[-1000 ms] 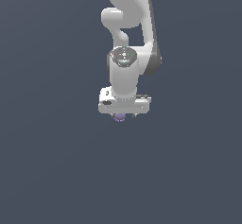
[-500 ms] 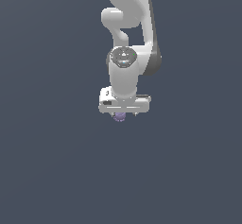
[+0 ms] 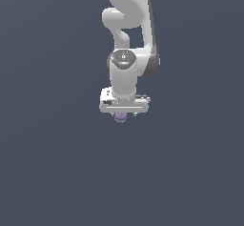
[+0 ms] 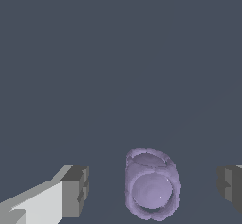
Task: Pick up the object and move it to a goal position.
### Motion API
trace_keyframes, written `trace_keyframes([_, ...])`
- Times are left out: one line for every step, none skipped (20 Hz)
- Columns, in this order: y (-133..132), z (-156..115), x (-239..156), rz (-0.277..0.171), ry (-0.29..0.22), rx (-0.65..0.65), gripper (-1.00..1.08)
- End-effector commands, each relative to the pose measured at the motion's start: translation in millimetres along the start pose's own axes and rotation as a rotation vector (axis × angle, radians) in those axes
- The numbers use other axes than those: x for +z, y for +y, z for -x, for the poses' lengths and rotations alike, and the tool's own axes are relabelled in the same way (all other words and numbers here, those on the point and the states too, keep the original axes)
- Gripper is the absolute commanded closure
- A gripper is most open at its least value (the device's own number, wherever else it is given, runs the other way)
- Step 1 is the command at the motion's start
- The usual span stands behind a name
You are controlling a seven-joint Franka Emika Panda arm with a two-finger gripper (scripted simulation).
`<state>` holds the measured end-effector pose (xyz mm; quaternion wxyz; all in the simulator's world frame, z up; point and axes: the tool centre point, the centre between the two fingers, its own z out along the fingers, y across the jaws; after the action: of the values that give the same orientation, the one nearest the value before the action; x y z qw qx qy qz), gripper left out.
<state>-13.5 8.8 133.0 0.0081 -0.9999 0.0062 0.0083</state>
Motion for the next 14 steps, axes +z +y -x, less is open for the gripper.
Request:
trace_keyframes([3, 8, 7, 0.003, 0.002, 0.01, -0.92])
trace_keyframes([4, 12, 11, 0.004, 0.003, 0.015, -0.92])
trace_keyframes([5, 17, 14, 0.005, 0.005, 0.02, -0.92])
trace_keyframes([6, 21, 18, 0.006, 0.006, 0.025, -0.92])
trace_keyframes([8, 26, 22, 0.008, 0.008, 0.03, -0.92])
trace_keyframes([9, 30, 25, 0.009, 0.009, 0.035, -0.92])
trace_keyframes([10, 34, 28, 0.01, 0.01, 0.04, -0.92])
trace_keyframes([11, 38, 31, 0.011, 0.011, 0.044, -0.92])
trace_keyframes([12, 42, 33, 0.012, 0.012, 0.048, -0.92])
trace_keyframes([13, 45, 35, 0.012, 0.013, 0.051, -0.92])
trace_keyframes([14, 48, 37, 0.013, 0.014, 0.054, -0.92])
trace_keyframes([15, 51, 39, 0.014, 0.015, 0.057, -0.92])
trace_keyframes([15, 53, 40, 0.014, 0.016, 0.06, -0.92])
trace_keyframes([16, 55, 42, 0.015, 0.016, 0.062, -0.92])
